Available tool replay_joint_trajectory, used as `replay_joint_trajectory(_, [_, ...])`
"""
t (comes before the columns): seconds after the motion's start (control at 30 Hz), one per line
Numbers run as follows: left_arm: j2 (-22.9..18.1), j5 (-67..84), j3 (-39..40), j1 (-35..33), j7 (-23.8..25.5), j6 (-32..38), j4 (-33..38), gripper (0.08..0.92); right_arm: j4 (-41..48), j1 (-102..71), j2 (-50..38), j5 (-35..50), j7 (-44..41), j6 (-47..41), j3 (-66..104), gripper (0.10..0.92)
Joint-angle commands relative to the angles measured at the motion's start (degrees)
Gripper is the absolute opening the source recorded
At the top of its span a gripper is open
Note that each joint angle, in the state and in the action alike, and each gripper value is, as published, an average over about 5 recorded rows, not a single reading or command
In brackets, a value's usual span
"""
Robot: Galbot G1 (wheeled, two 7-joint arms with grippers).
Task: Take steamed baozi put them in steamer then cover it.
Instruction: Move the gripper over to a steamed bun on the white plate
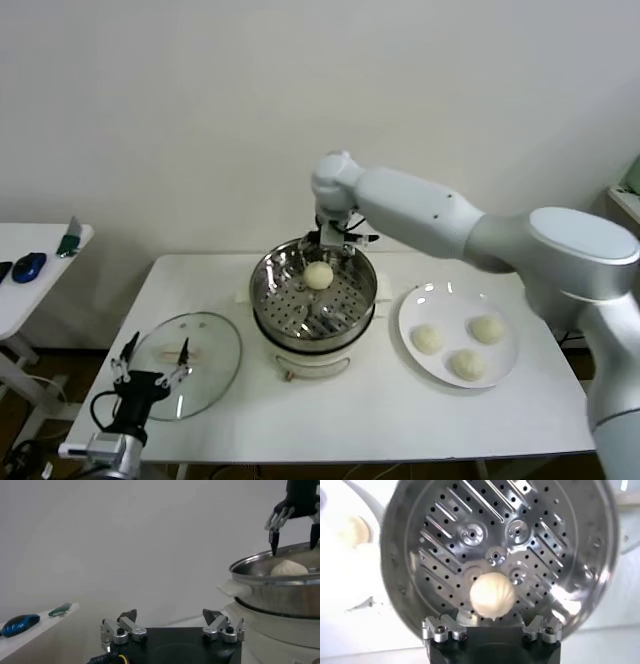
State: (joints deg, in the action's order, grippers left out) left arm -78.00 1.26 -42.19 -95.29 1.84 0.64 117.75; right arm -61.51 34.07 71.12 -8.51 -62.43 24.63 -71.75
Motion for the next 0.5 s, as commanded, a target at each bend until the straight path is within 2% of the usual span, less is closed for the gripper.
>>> replay_joint_trajectory(0.03, [-0.1,0.2,0.1,-0.4,0.1,0.1,0.7,0.823,-7.7,13.3,-15.9,31.9,2.8,-25.0,-14.3,0.823])
replay_joint_trajectory(0.13, [-0.3,0.3,0.2,-0.7,0.1,0.3,1.1,0.823,-8.4,14.2,-19.5,37.9,3.1,-32.1,-17.4,0.823])
replay_joint_trajectory(0.23, [-0.4,0.5,0.0,-1.3,0.1,0.5,1.4,0.823,-8.9,13.0,-22.7,39.5,4.0,-35.6,-19.2,0.823])
replay_joint_trajectory(0.5, [-0.2,0.8,-0.6,-2.0,0.1,0.7,1.3,0.823,-8.6,-1.2,-28.1,34.6,5.6,-39.7,-13.4,0.823])
